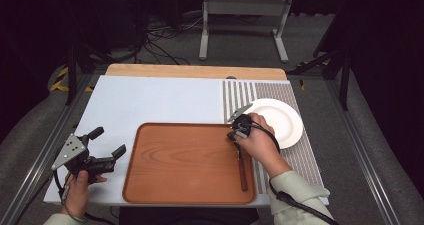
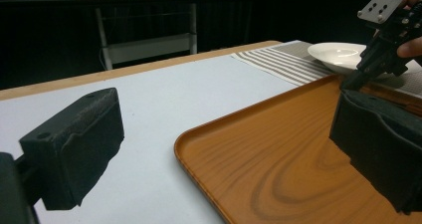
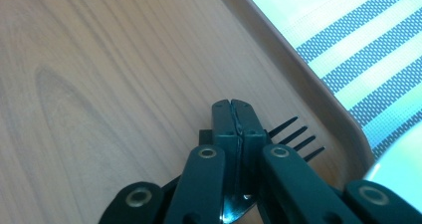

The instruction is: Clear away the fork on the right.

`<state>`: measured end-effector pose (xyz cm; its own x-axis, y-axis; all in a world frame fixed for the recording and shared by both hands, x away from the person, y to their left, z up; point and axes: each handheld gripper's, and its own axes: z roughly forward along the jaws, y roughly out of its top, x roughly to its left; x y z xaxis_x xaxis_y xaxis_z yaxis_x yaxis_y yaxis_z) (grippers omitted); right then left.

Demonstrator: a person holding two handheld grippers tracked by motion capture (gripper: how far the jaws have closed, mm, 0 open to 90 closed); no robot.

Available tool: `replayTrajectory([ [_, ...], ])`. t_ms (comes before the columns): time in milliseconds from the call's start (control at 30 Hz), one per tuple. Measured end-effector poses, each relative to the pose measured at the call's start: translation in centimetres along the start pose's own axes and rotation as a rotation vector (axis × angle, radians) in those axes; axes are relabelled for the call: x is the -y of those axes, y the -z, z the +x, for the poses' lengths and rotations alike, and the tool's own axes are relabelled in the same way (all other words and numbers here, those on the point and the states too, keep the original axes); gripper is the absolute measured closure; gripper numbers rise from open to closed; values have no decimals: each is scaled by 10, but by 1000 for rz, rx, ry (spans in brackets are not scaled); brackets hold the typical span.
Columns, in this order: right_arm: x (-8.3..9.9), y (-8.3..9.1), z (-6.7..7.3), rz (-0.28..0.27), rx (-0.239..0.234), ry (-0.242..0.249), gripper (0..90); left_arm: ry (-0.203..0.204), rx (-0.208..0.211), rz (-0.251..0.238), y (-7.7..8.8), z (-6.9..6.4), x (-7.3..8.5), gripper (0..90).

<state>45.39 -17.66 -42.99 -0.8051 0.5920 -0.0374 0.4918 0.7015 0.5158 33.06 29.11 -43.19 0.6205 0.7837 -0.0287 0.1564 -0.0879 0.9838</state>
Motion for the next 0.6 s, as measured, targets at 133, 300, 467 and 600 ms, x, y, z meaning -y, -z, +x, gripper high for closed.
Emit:
replayTrajectory([
  [133,1,1,-2,3,1,-4,900,-1,2,0,0,0,0,13],
  [300,2,1,-2,3,3,-5,900,-2,3,6,1,0,0,13],
  [467,1,3,-2,-22,-10,-22,878,-2,-1,3,1,0,0,13],
  [600,-2,10,1,-53,-11,-16,818,1,1,2,2,0,0,13],
])
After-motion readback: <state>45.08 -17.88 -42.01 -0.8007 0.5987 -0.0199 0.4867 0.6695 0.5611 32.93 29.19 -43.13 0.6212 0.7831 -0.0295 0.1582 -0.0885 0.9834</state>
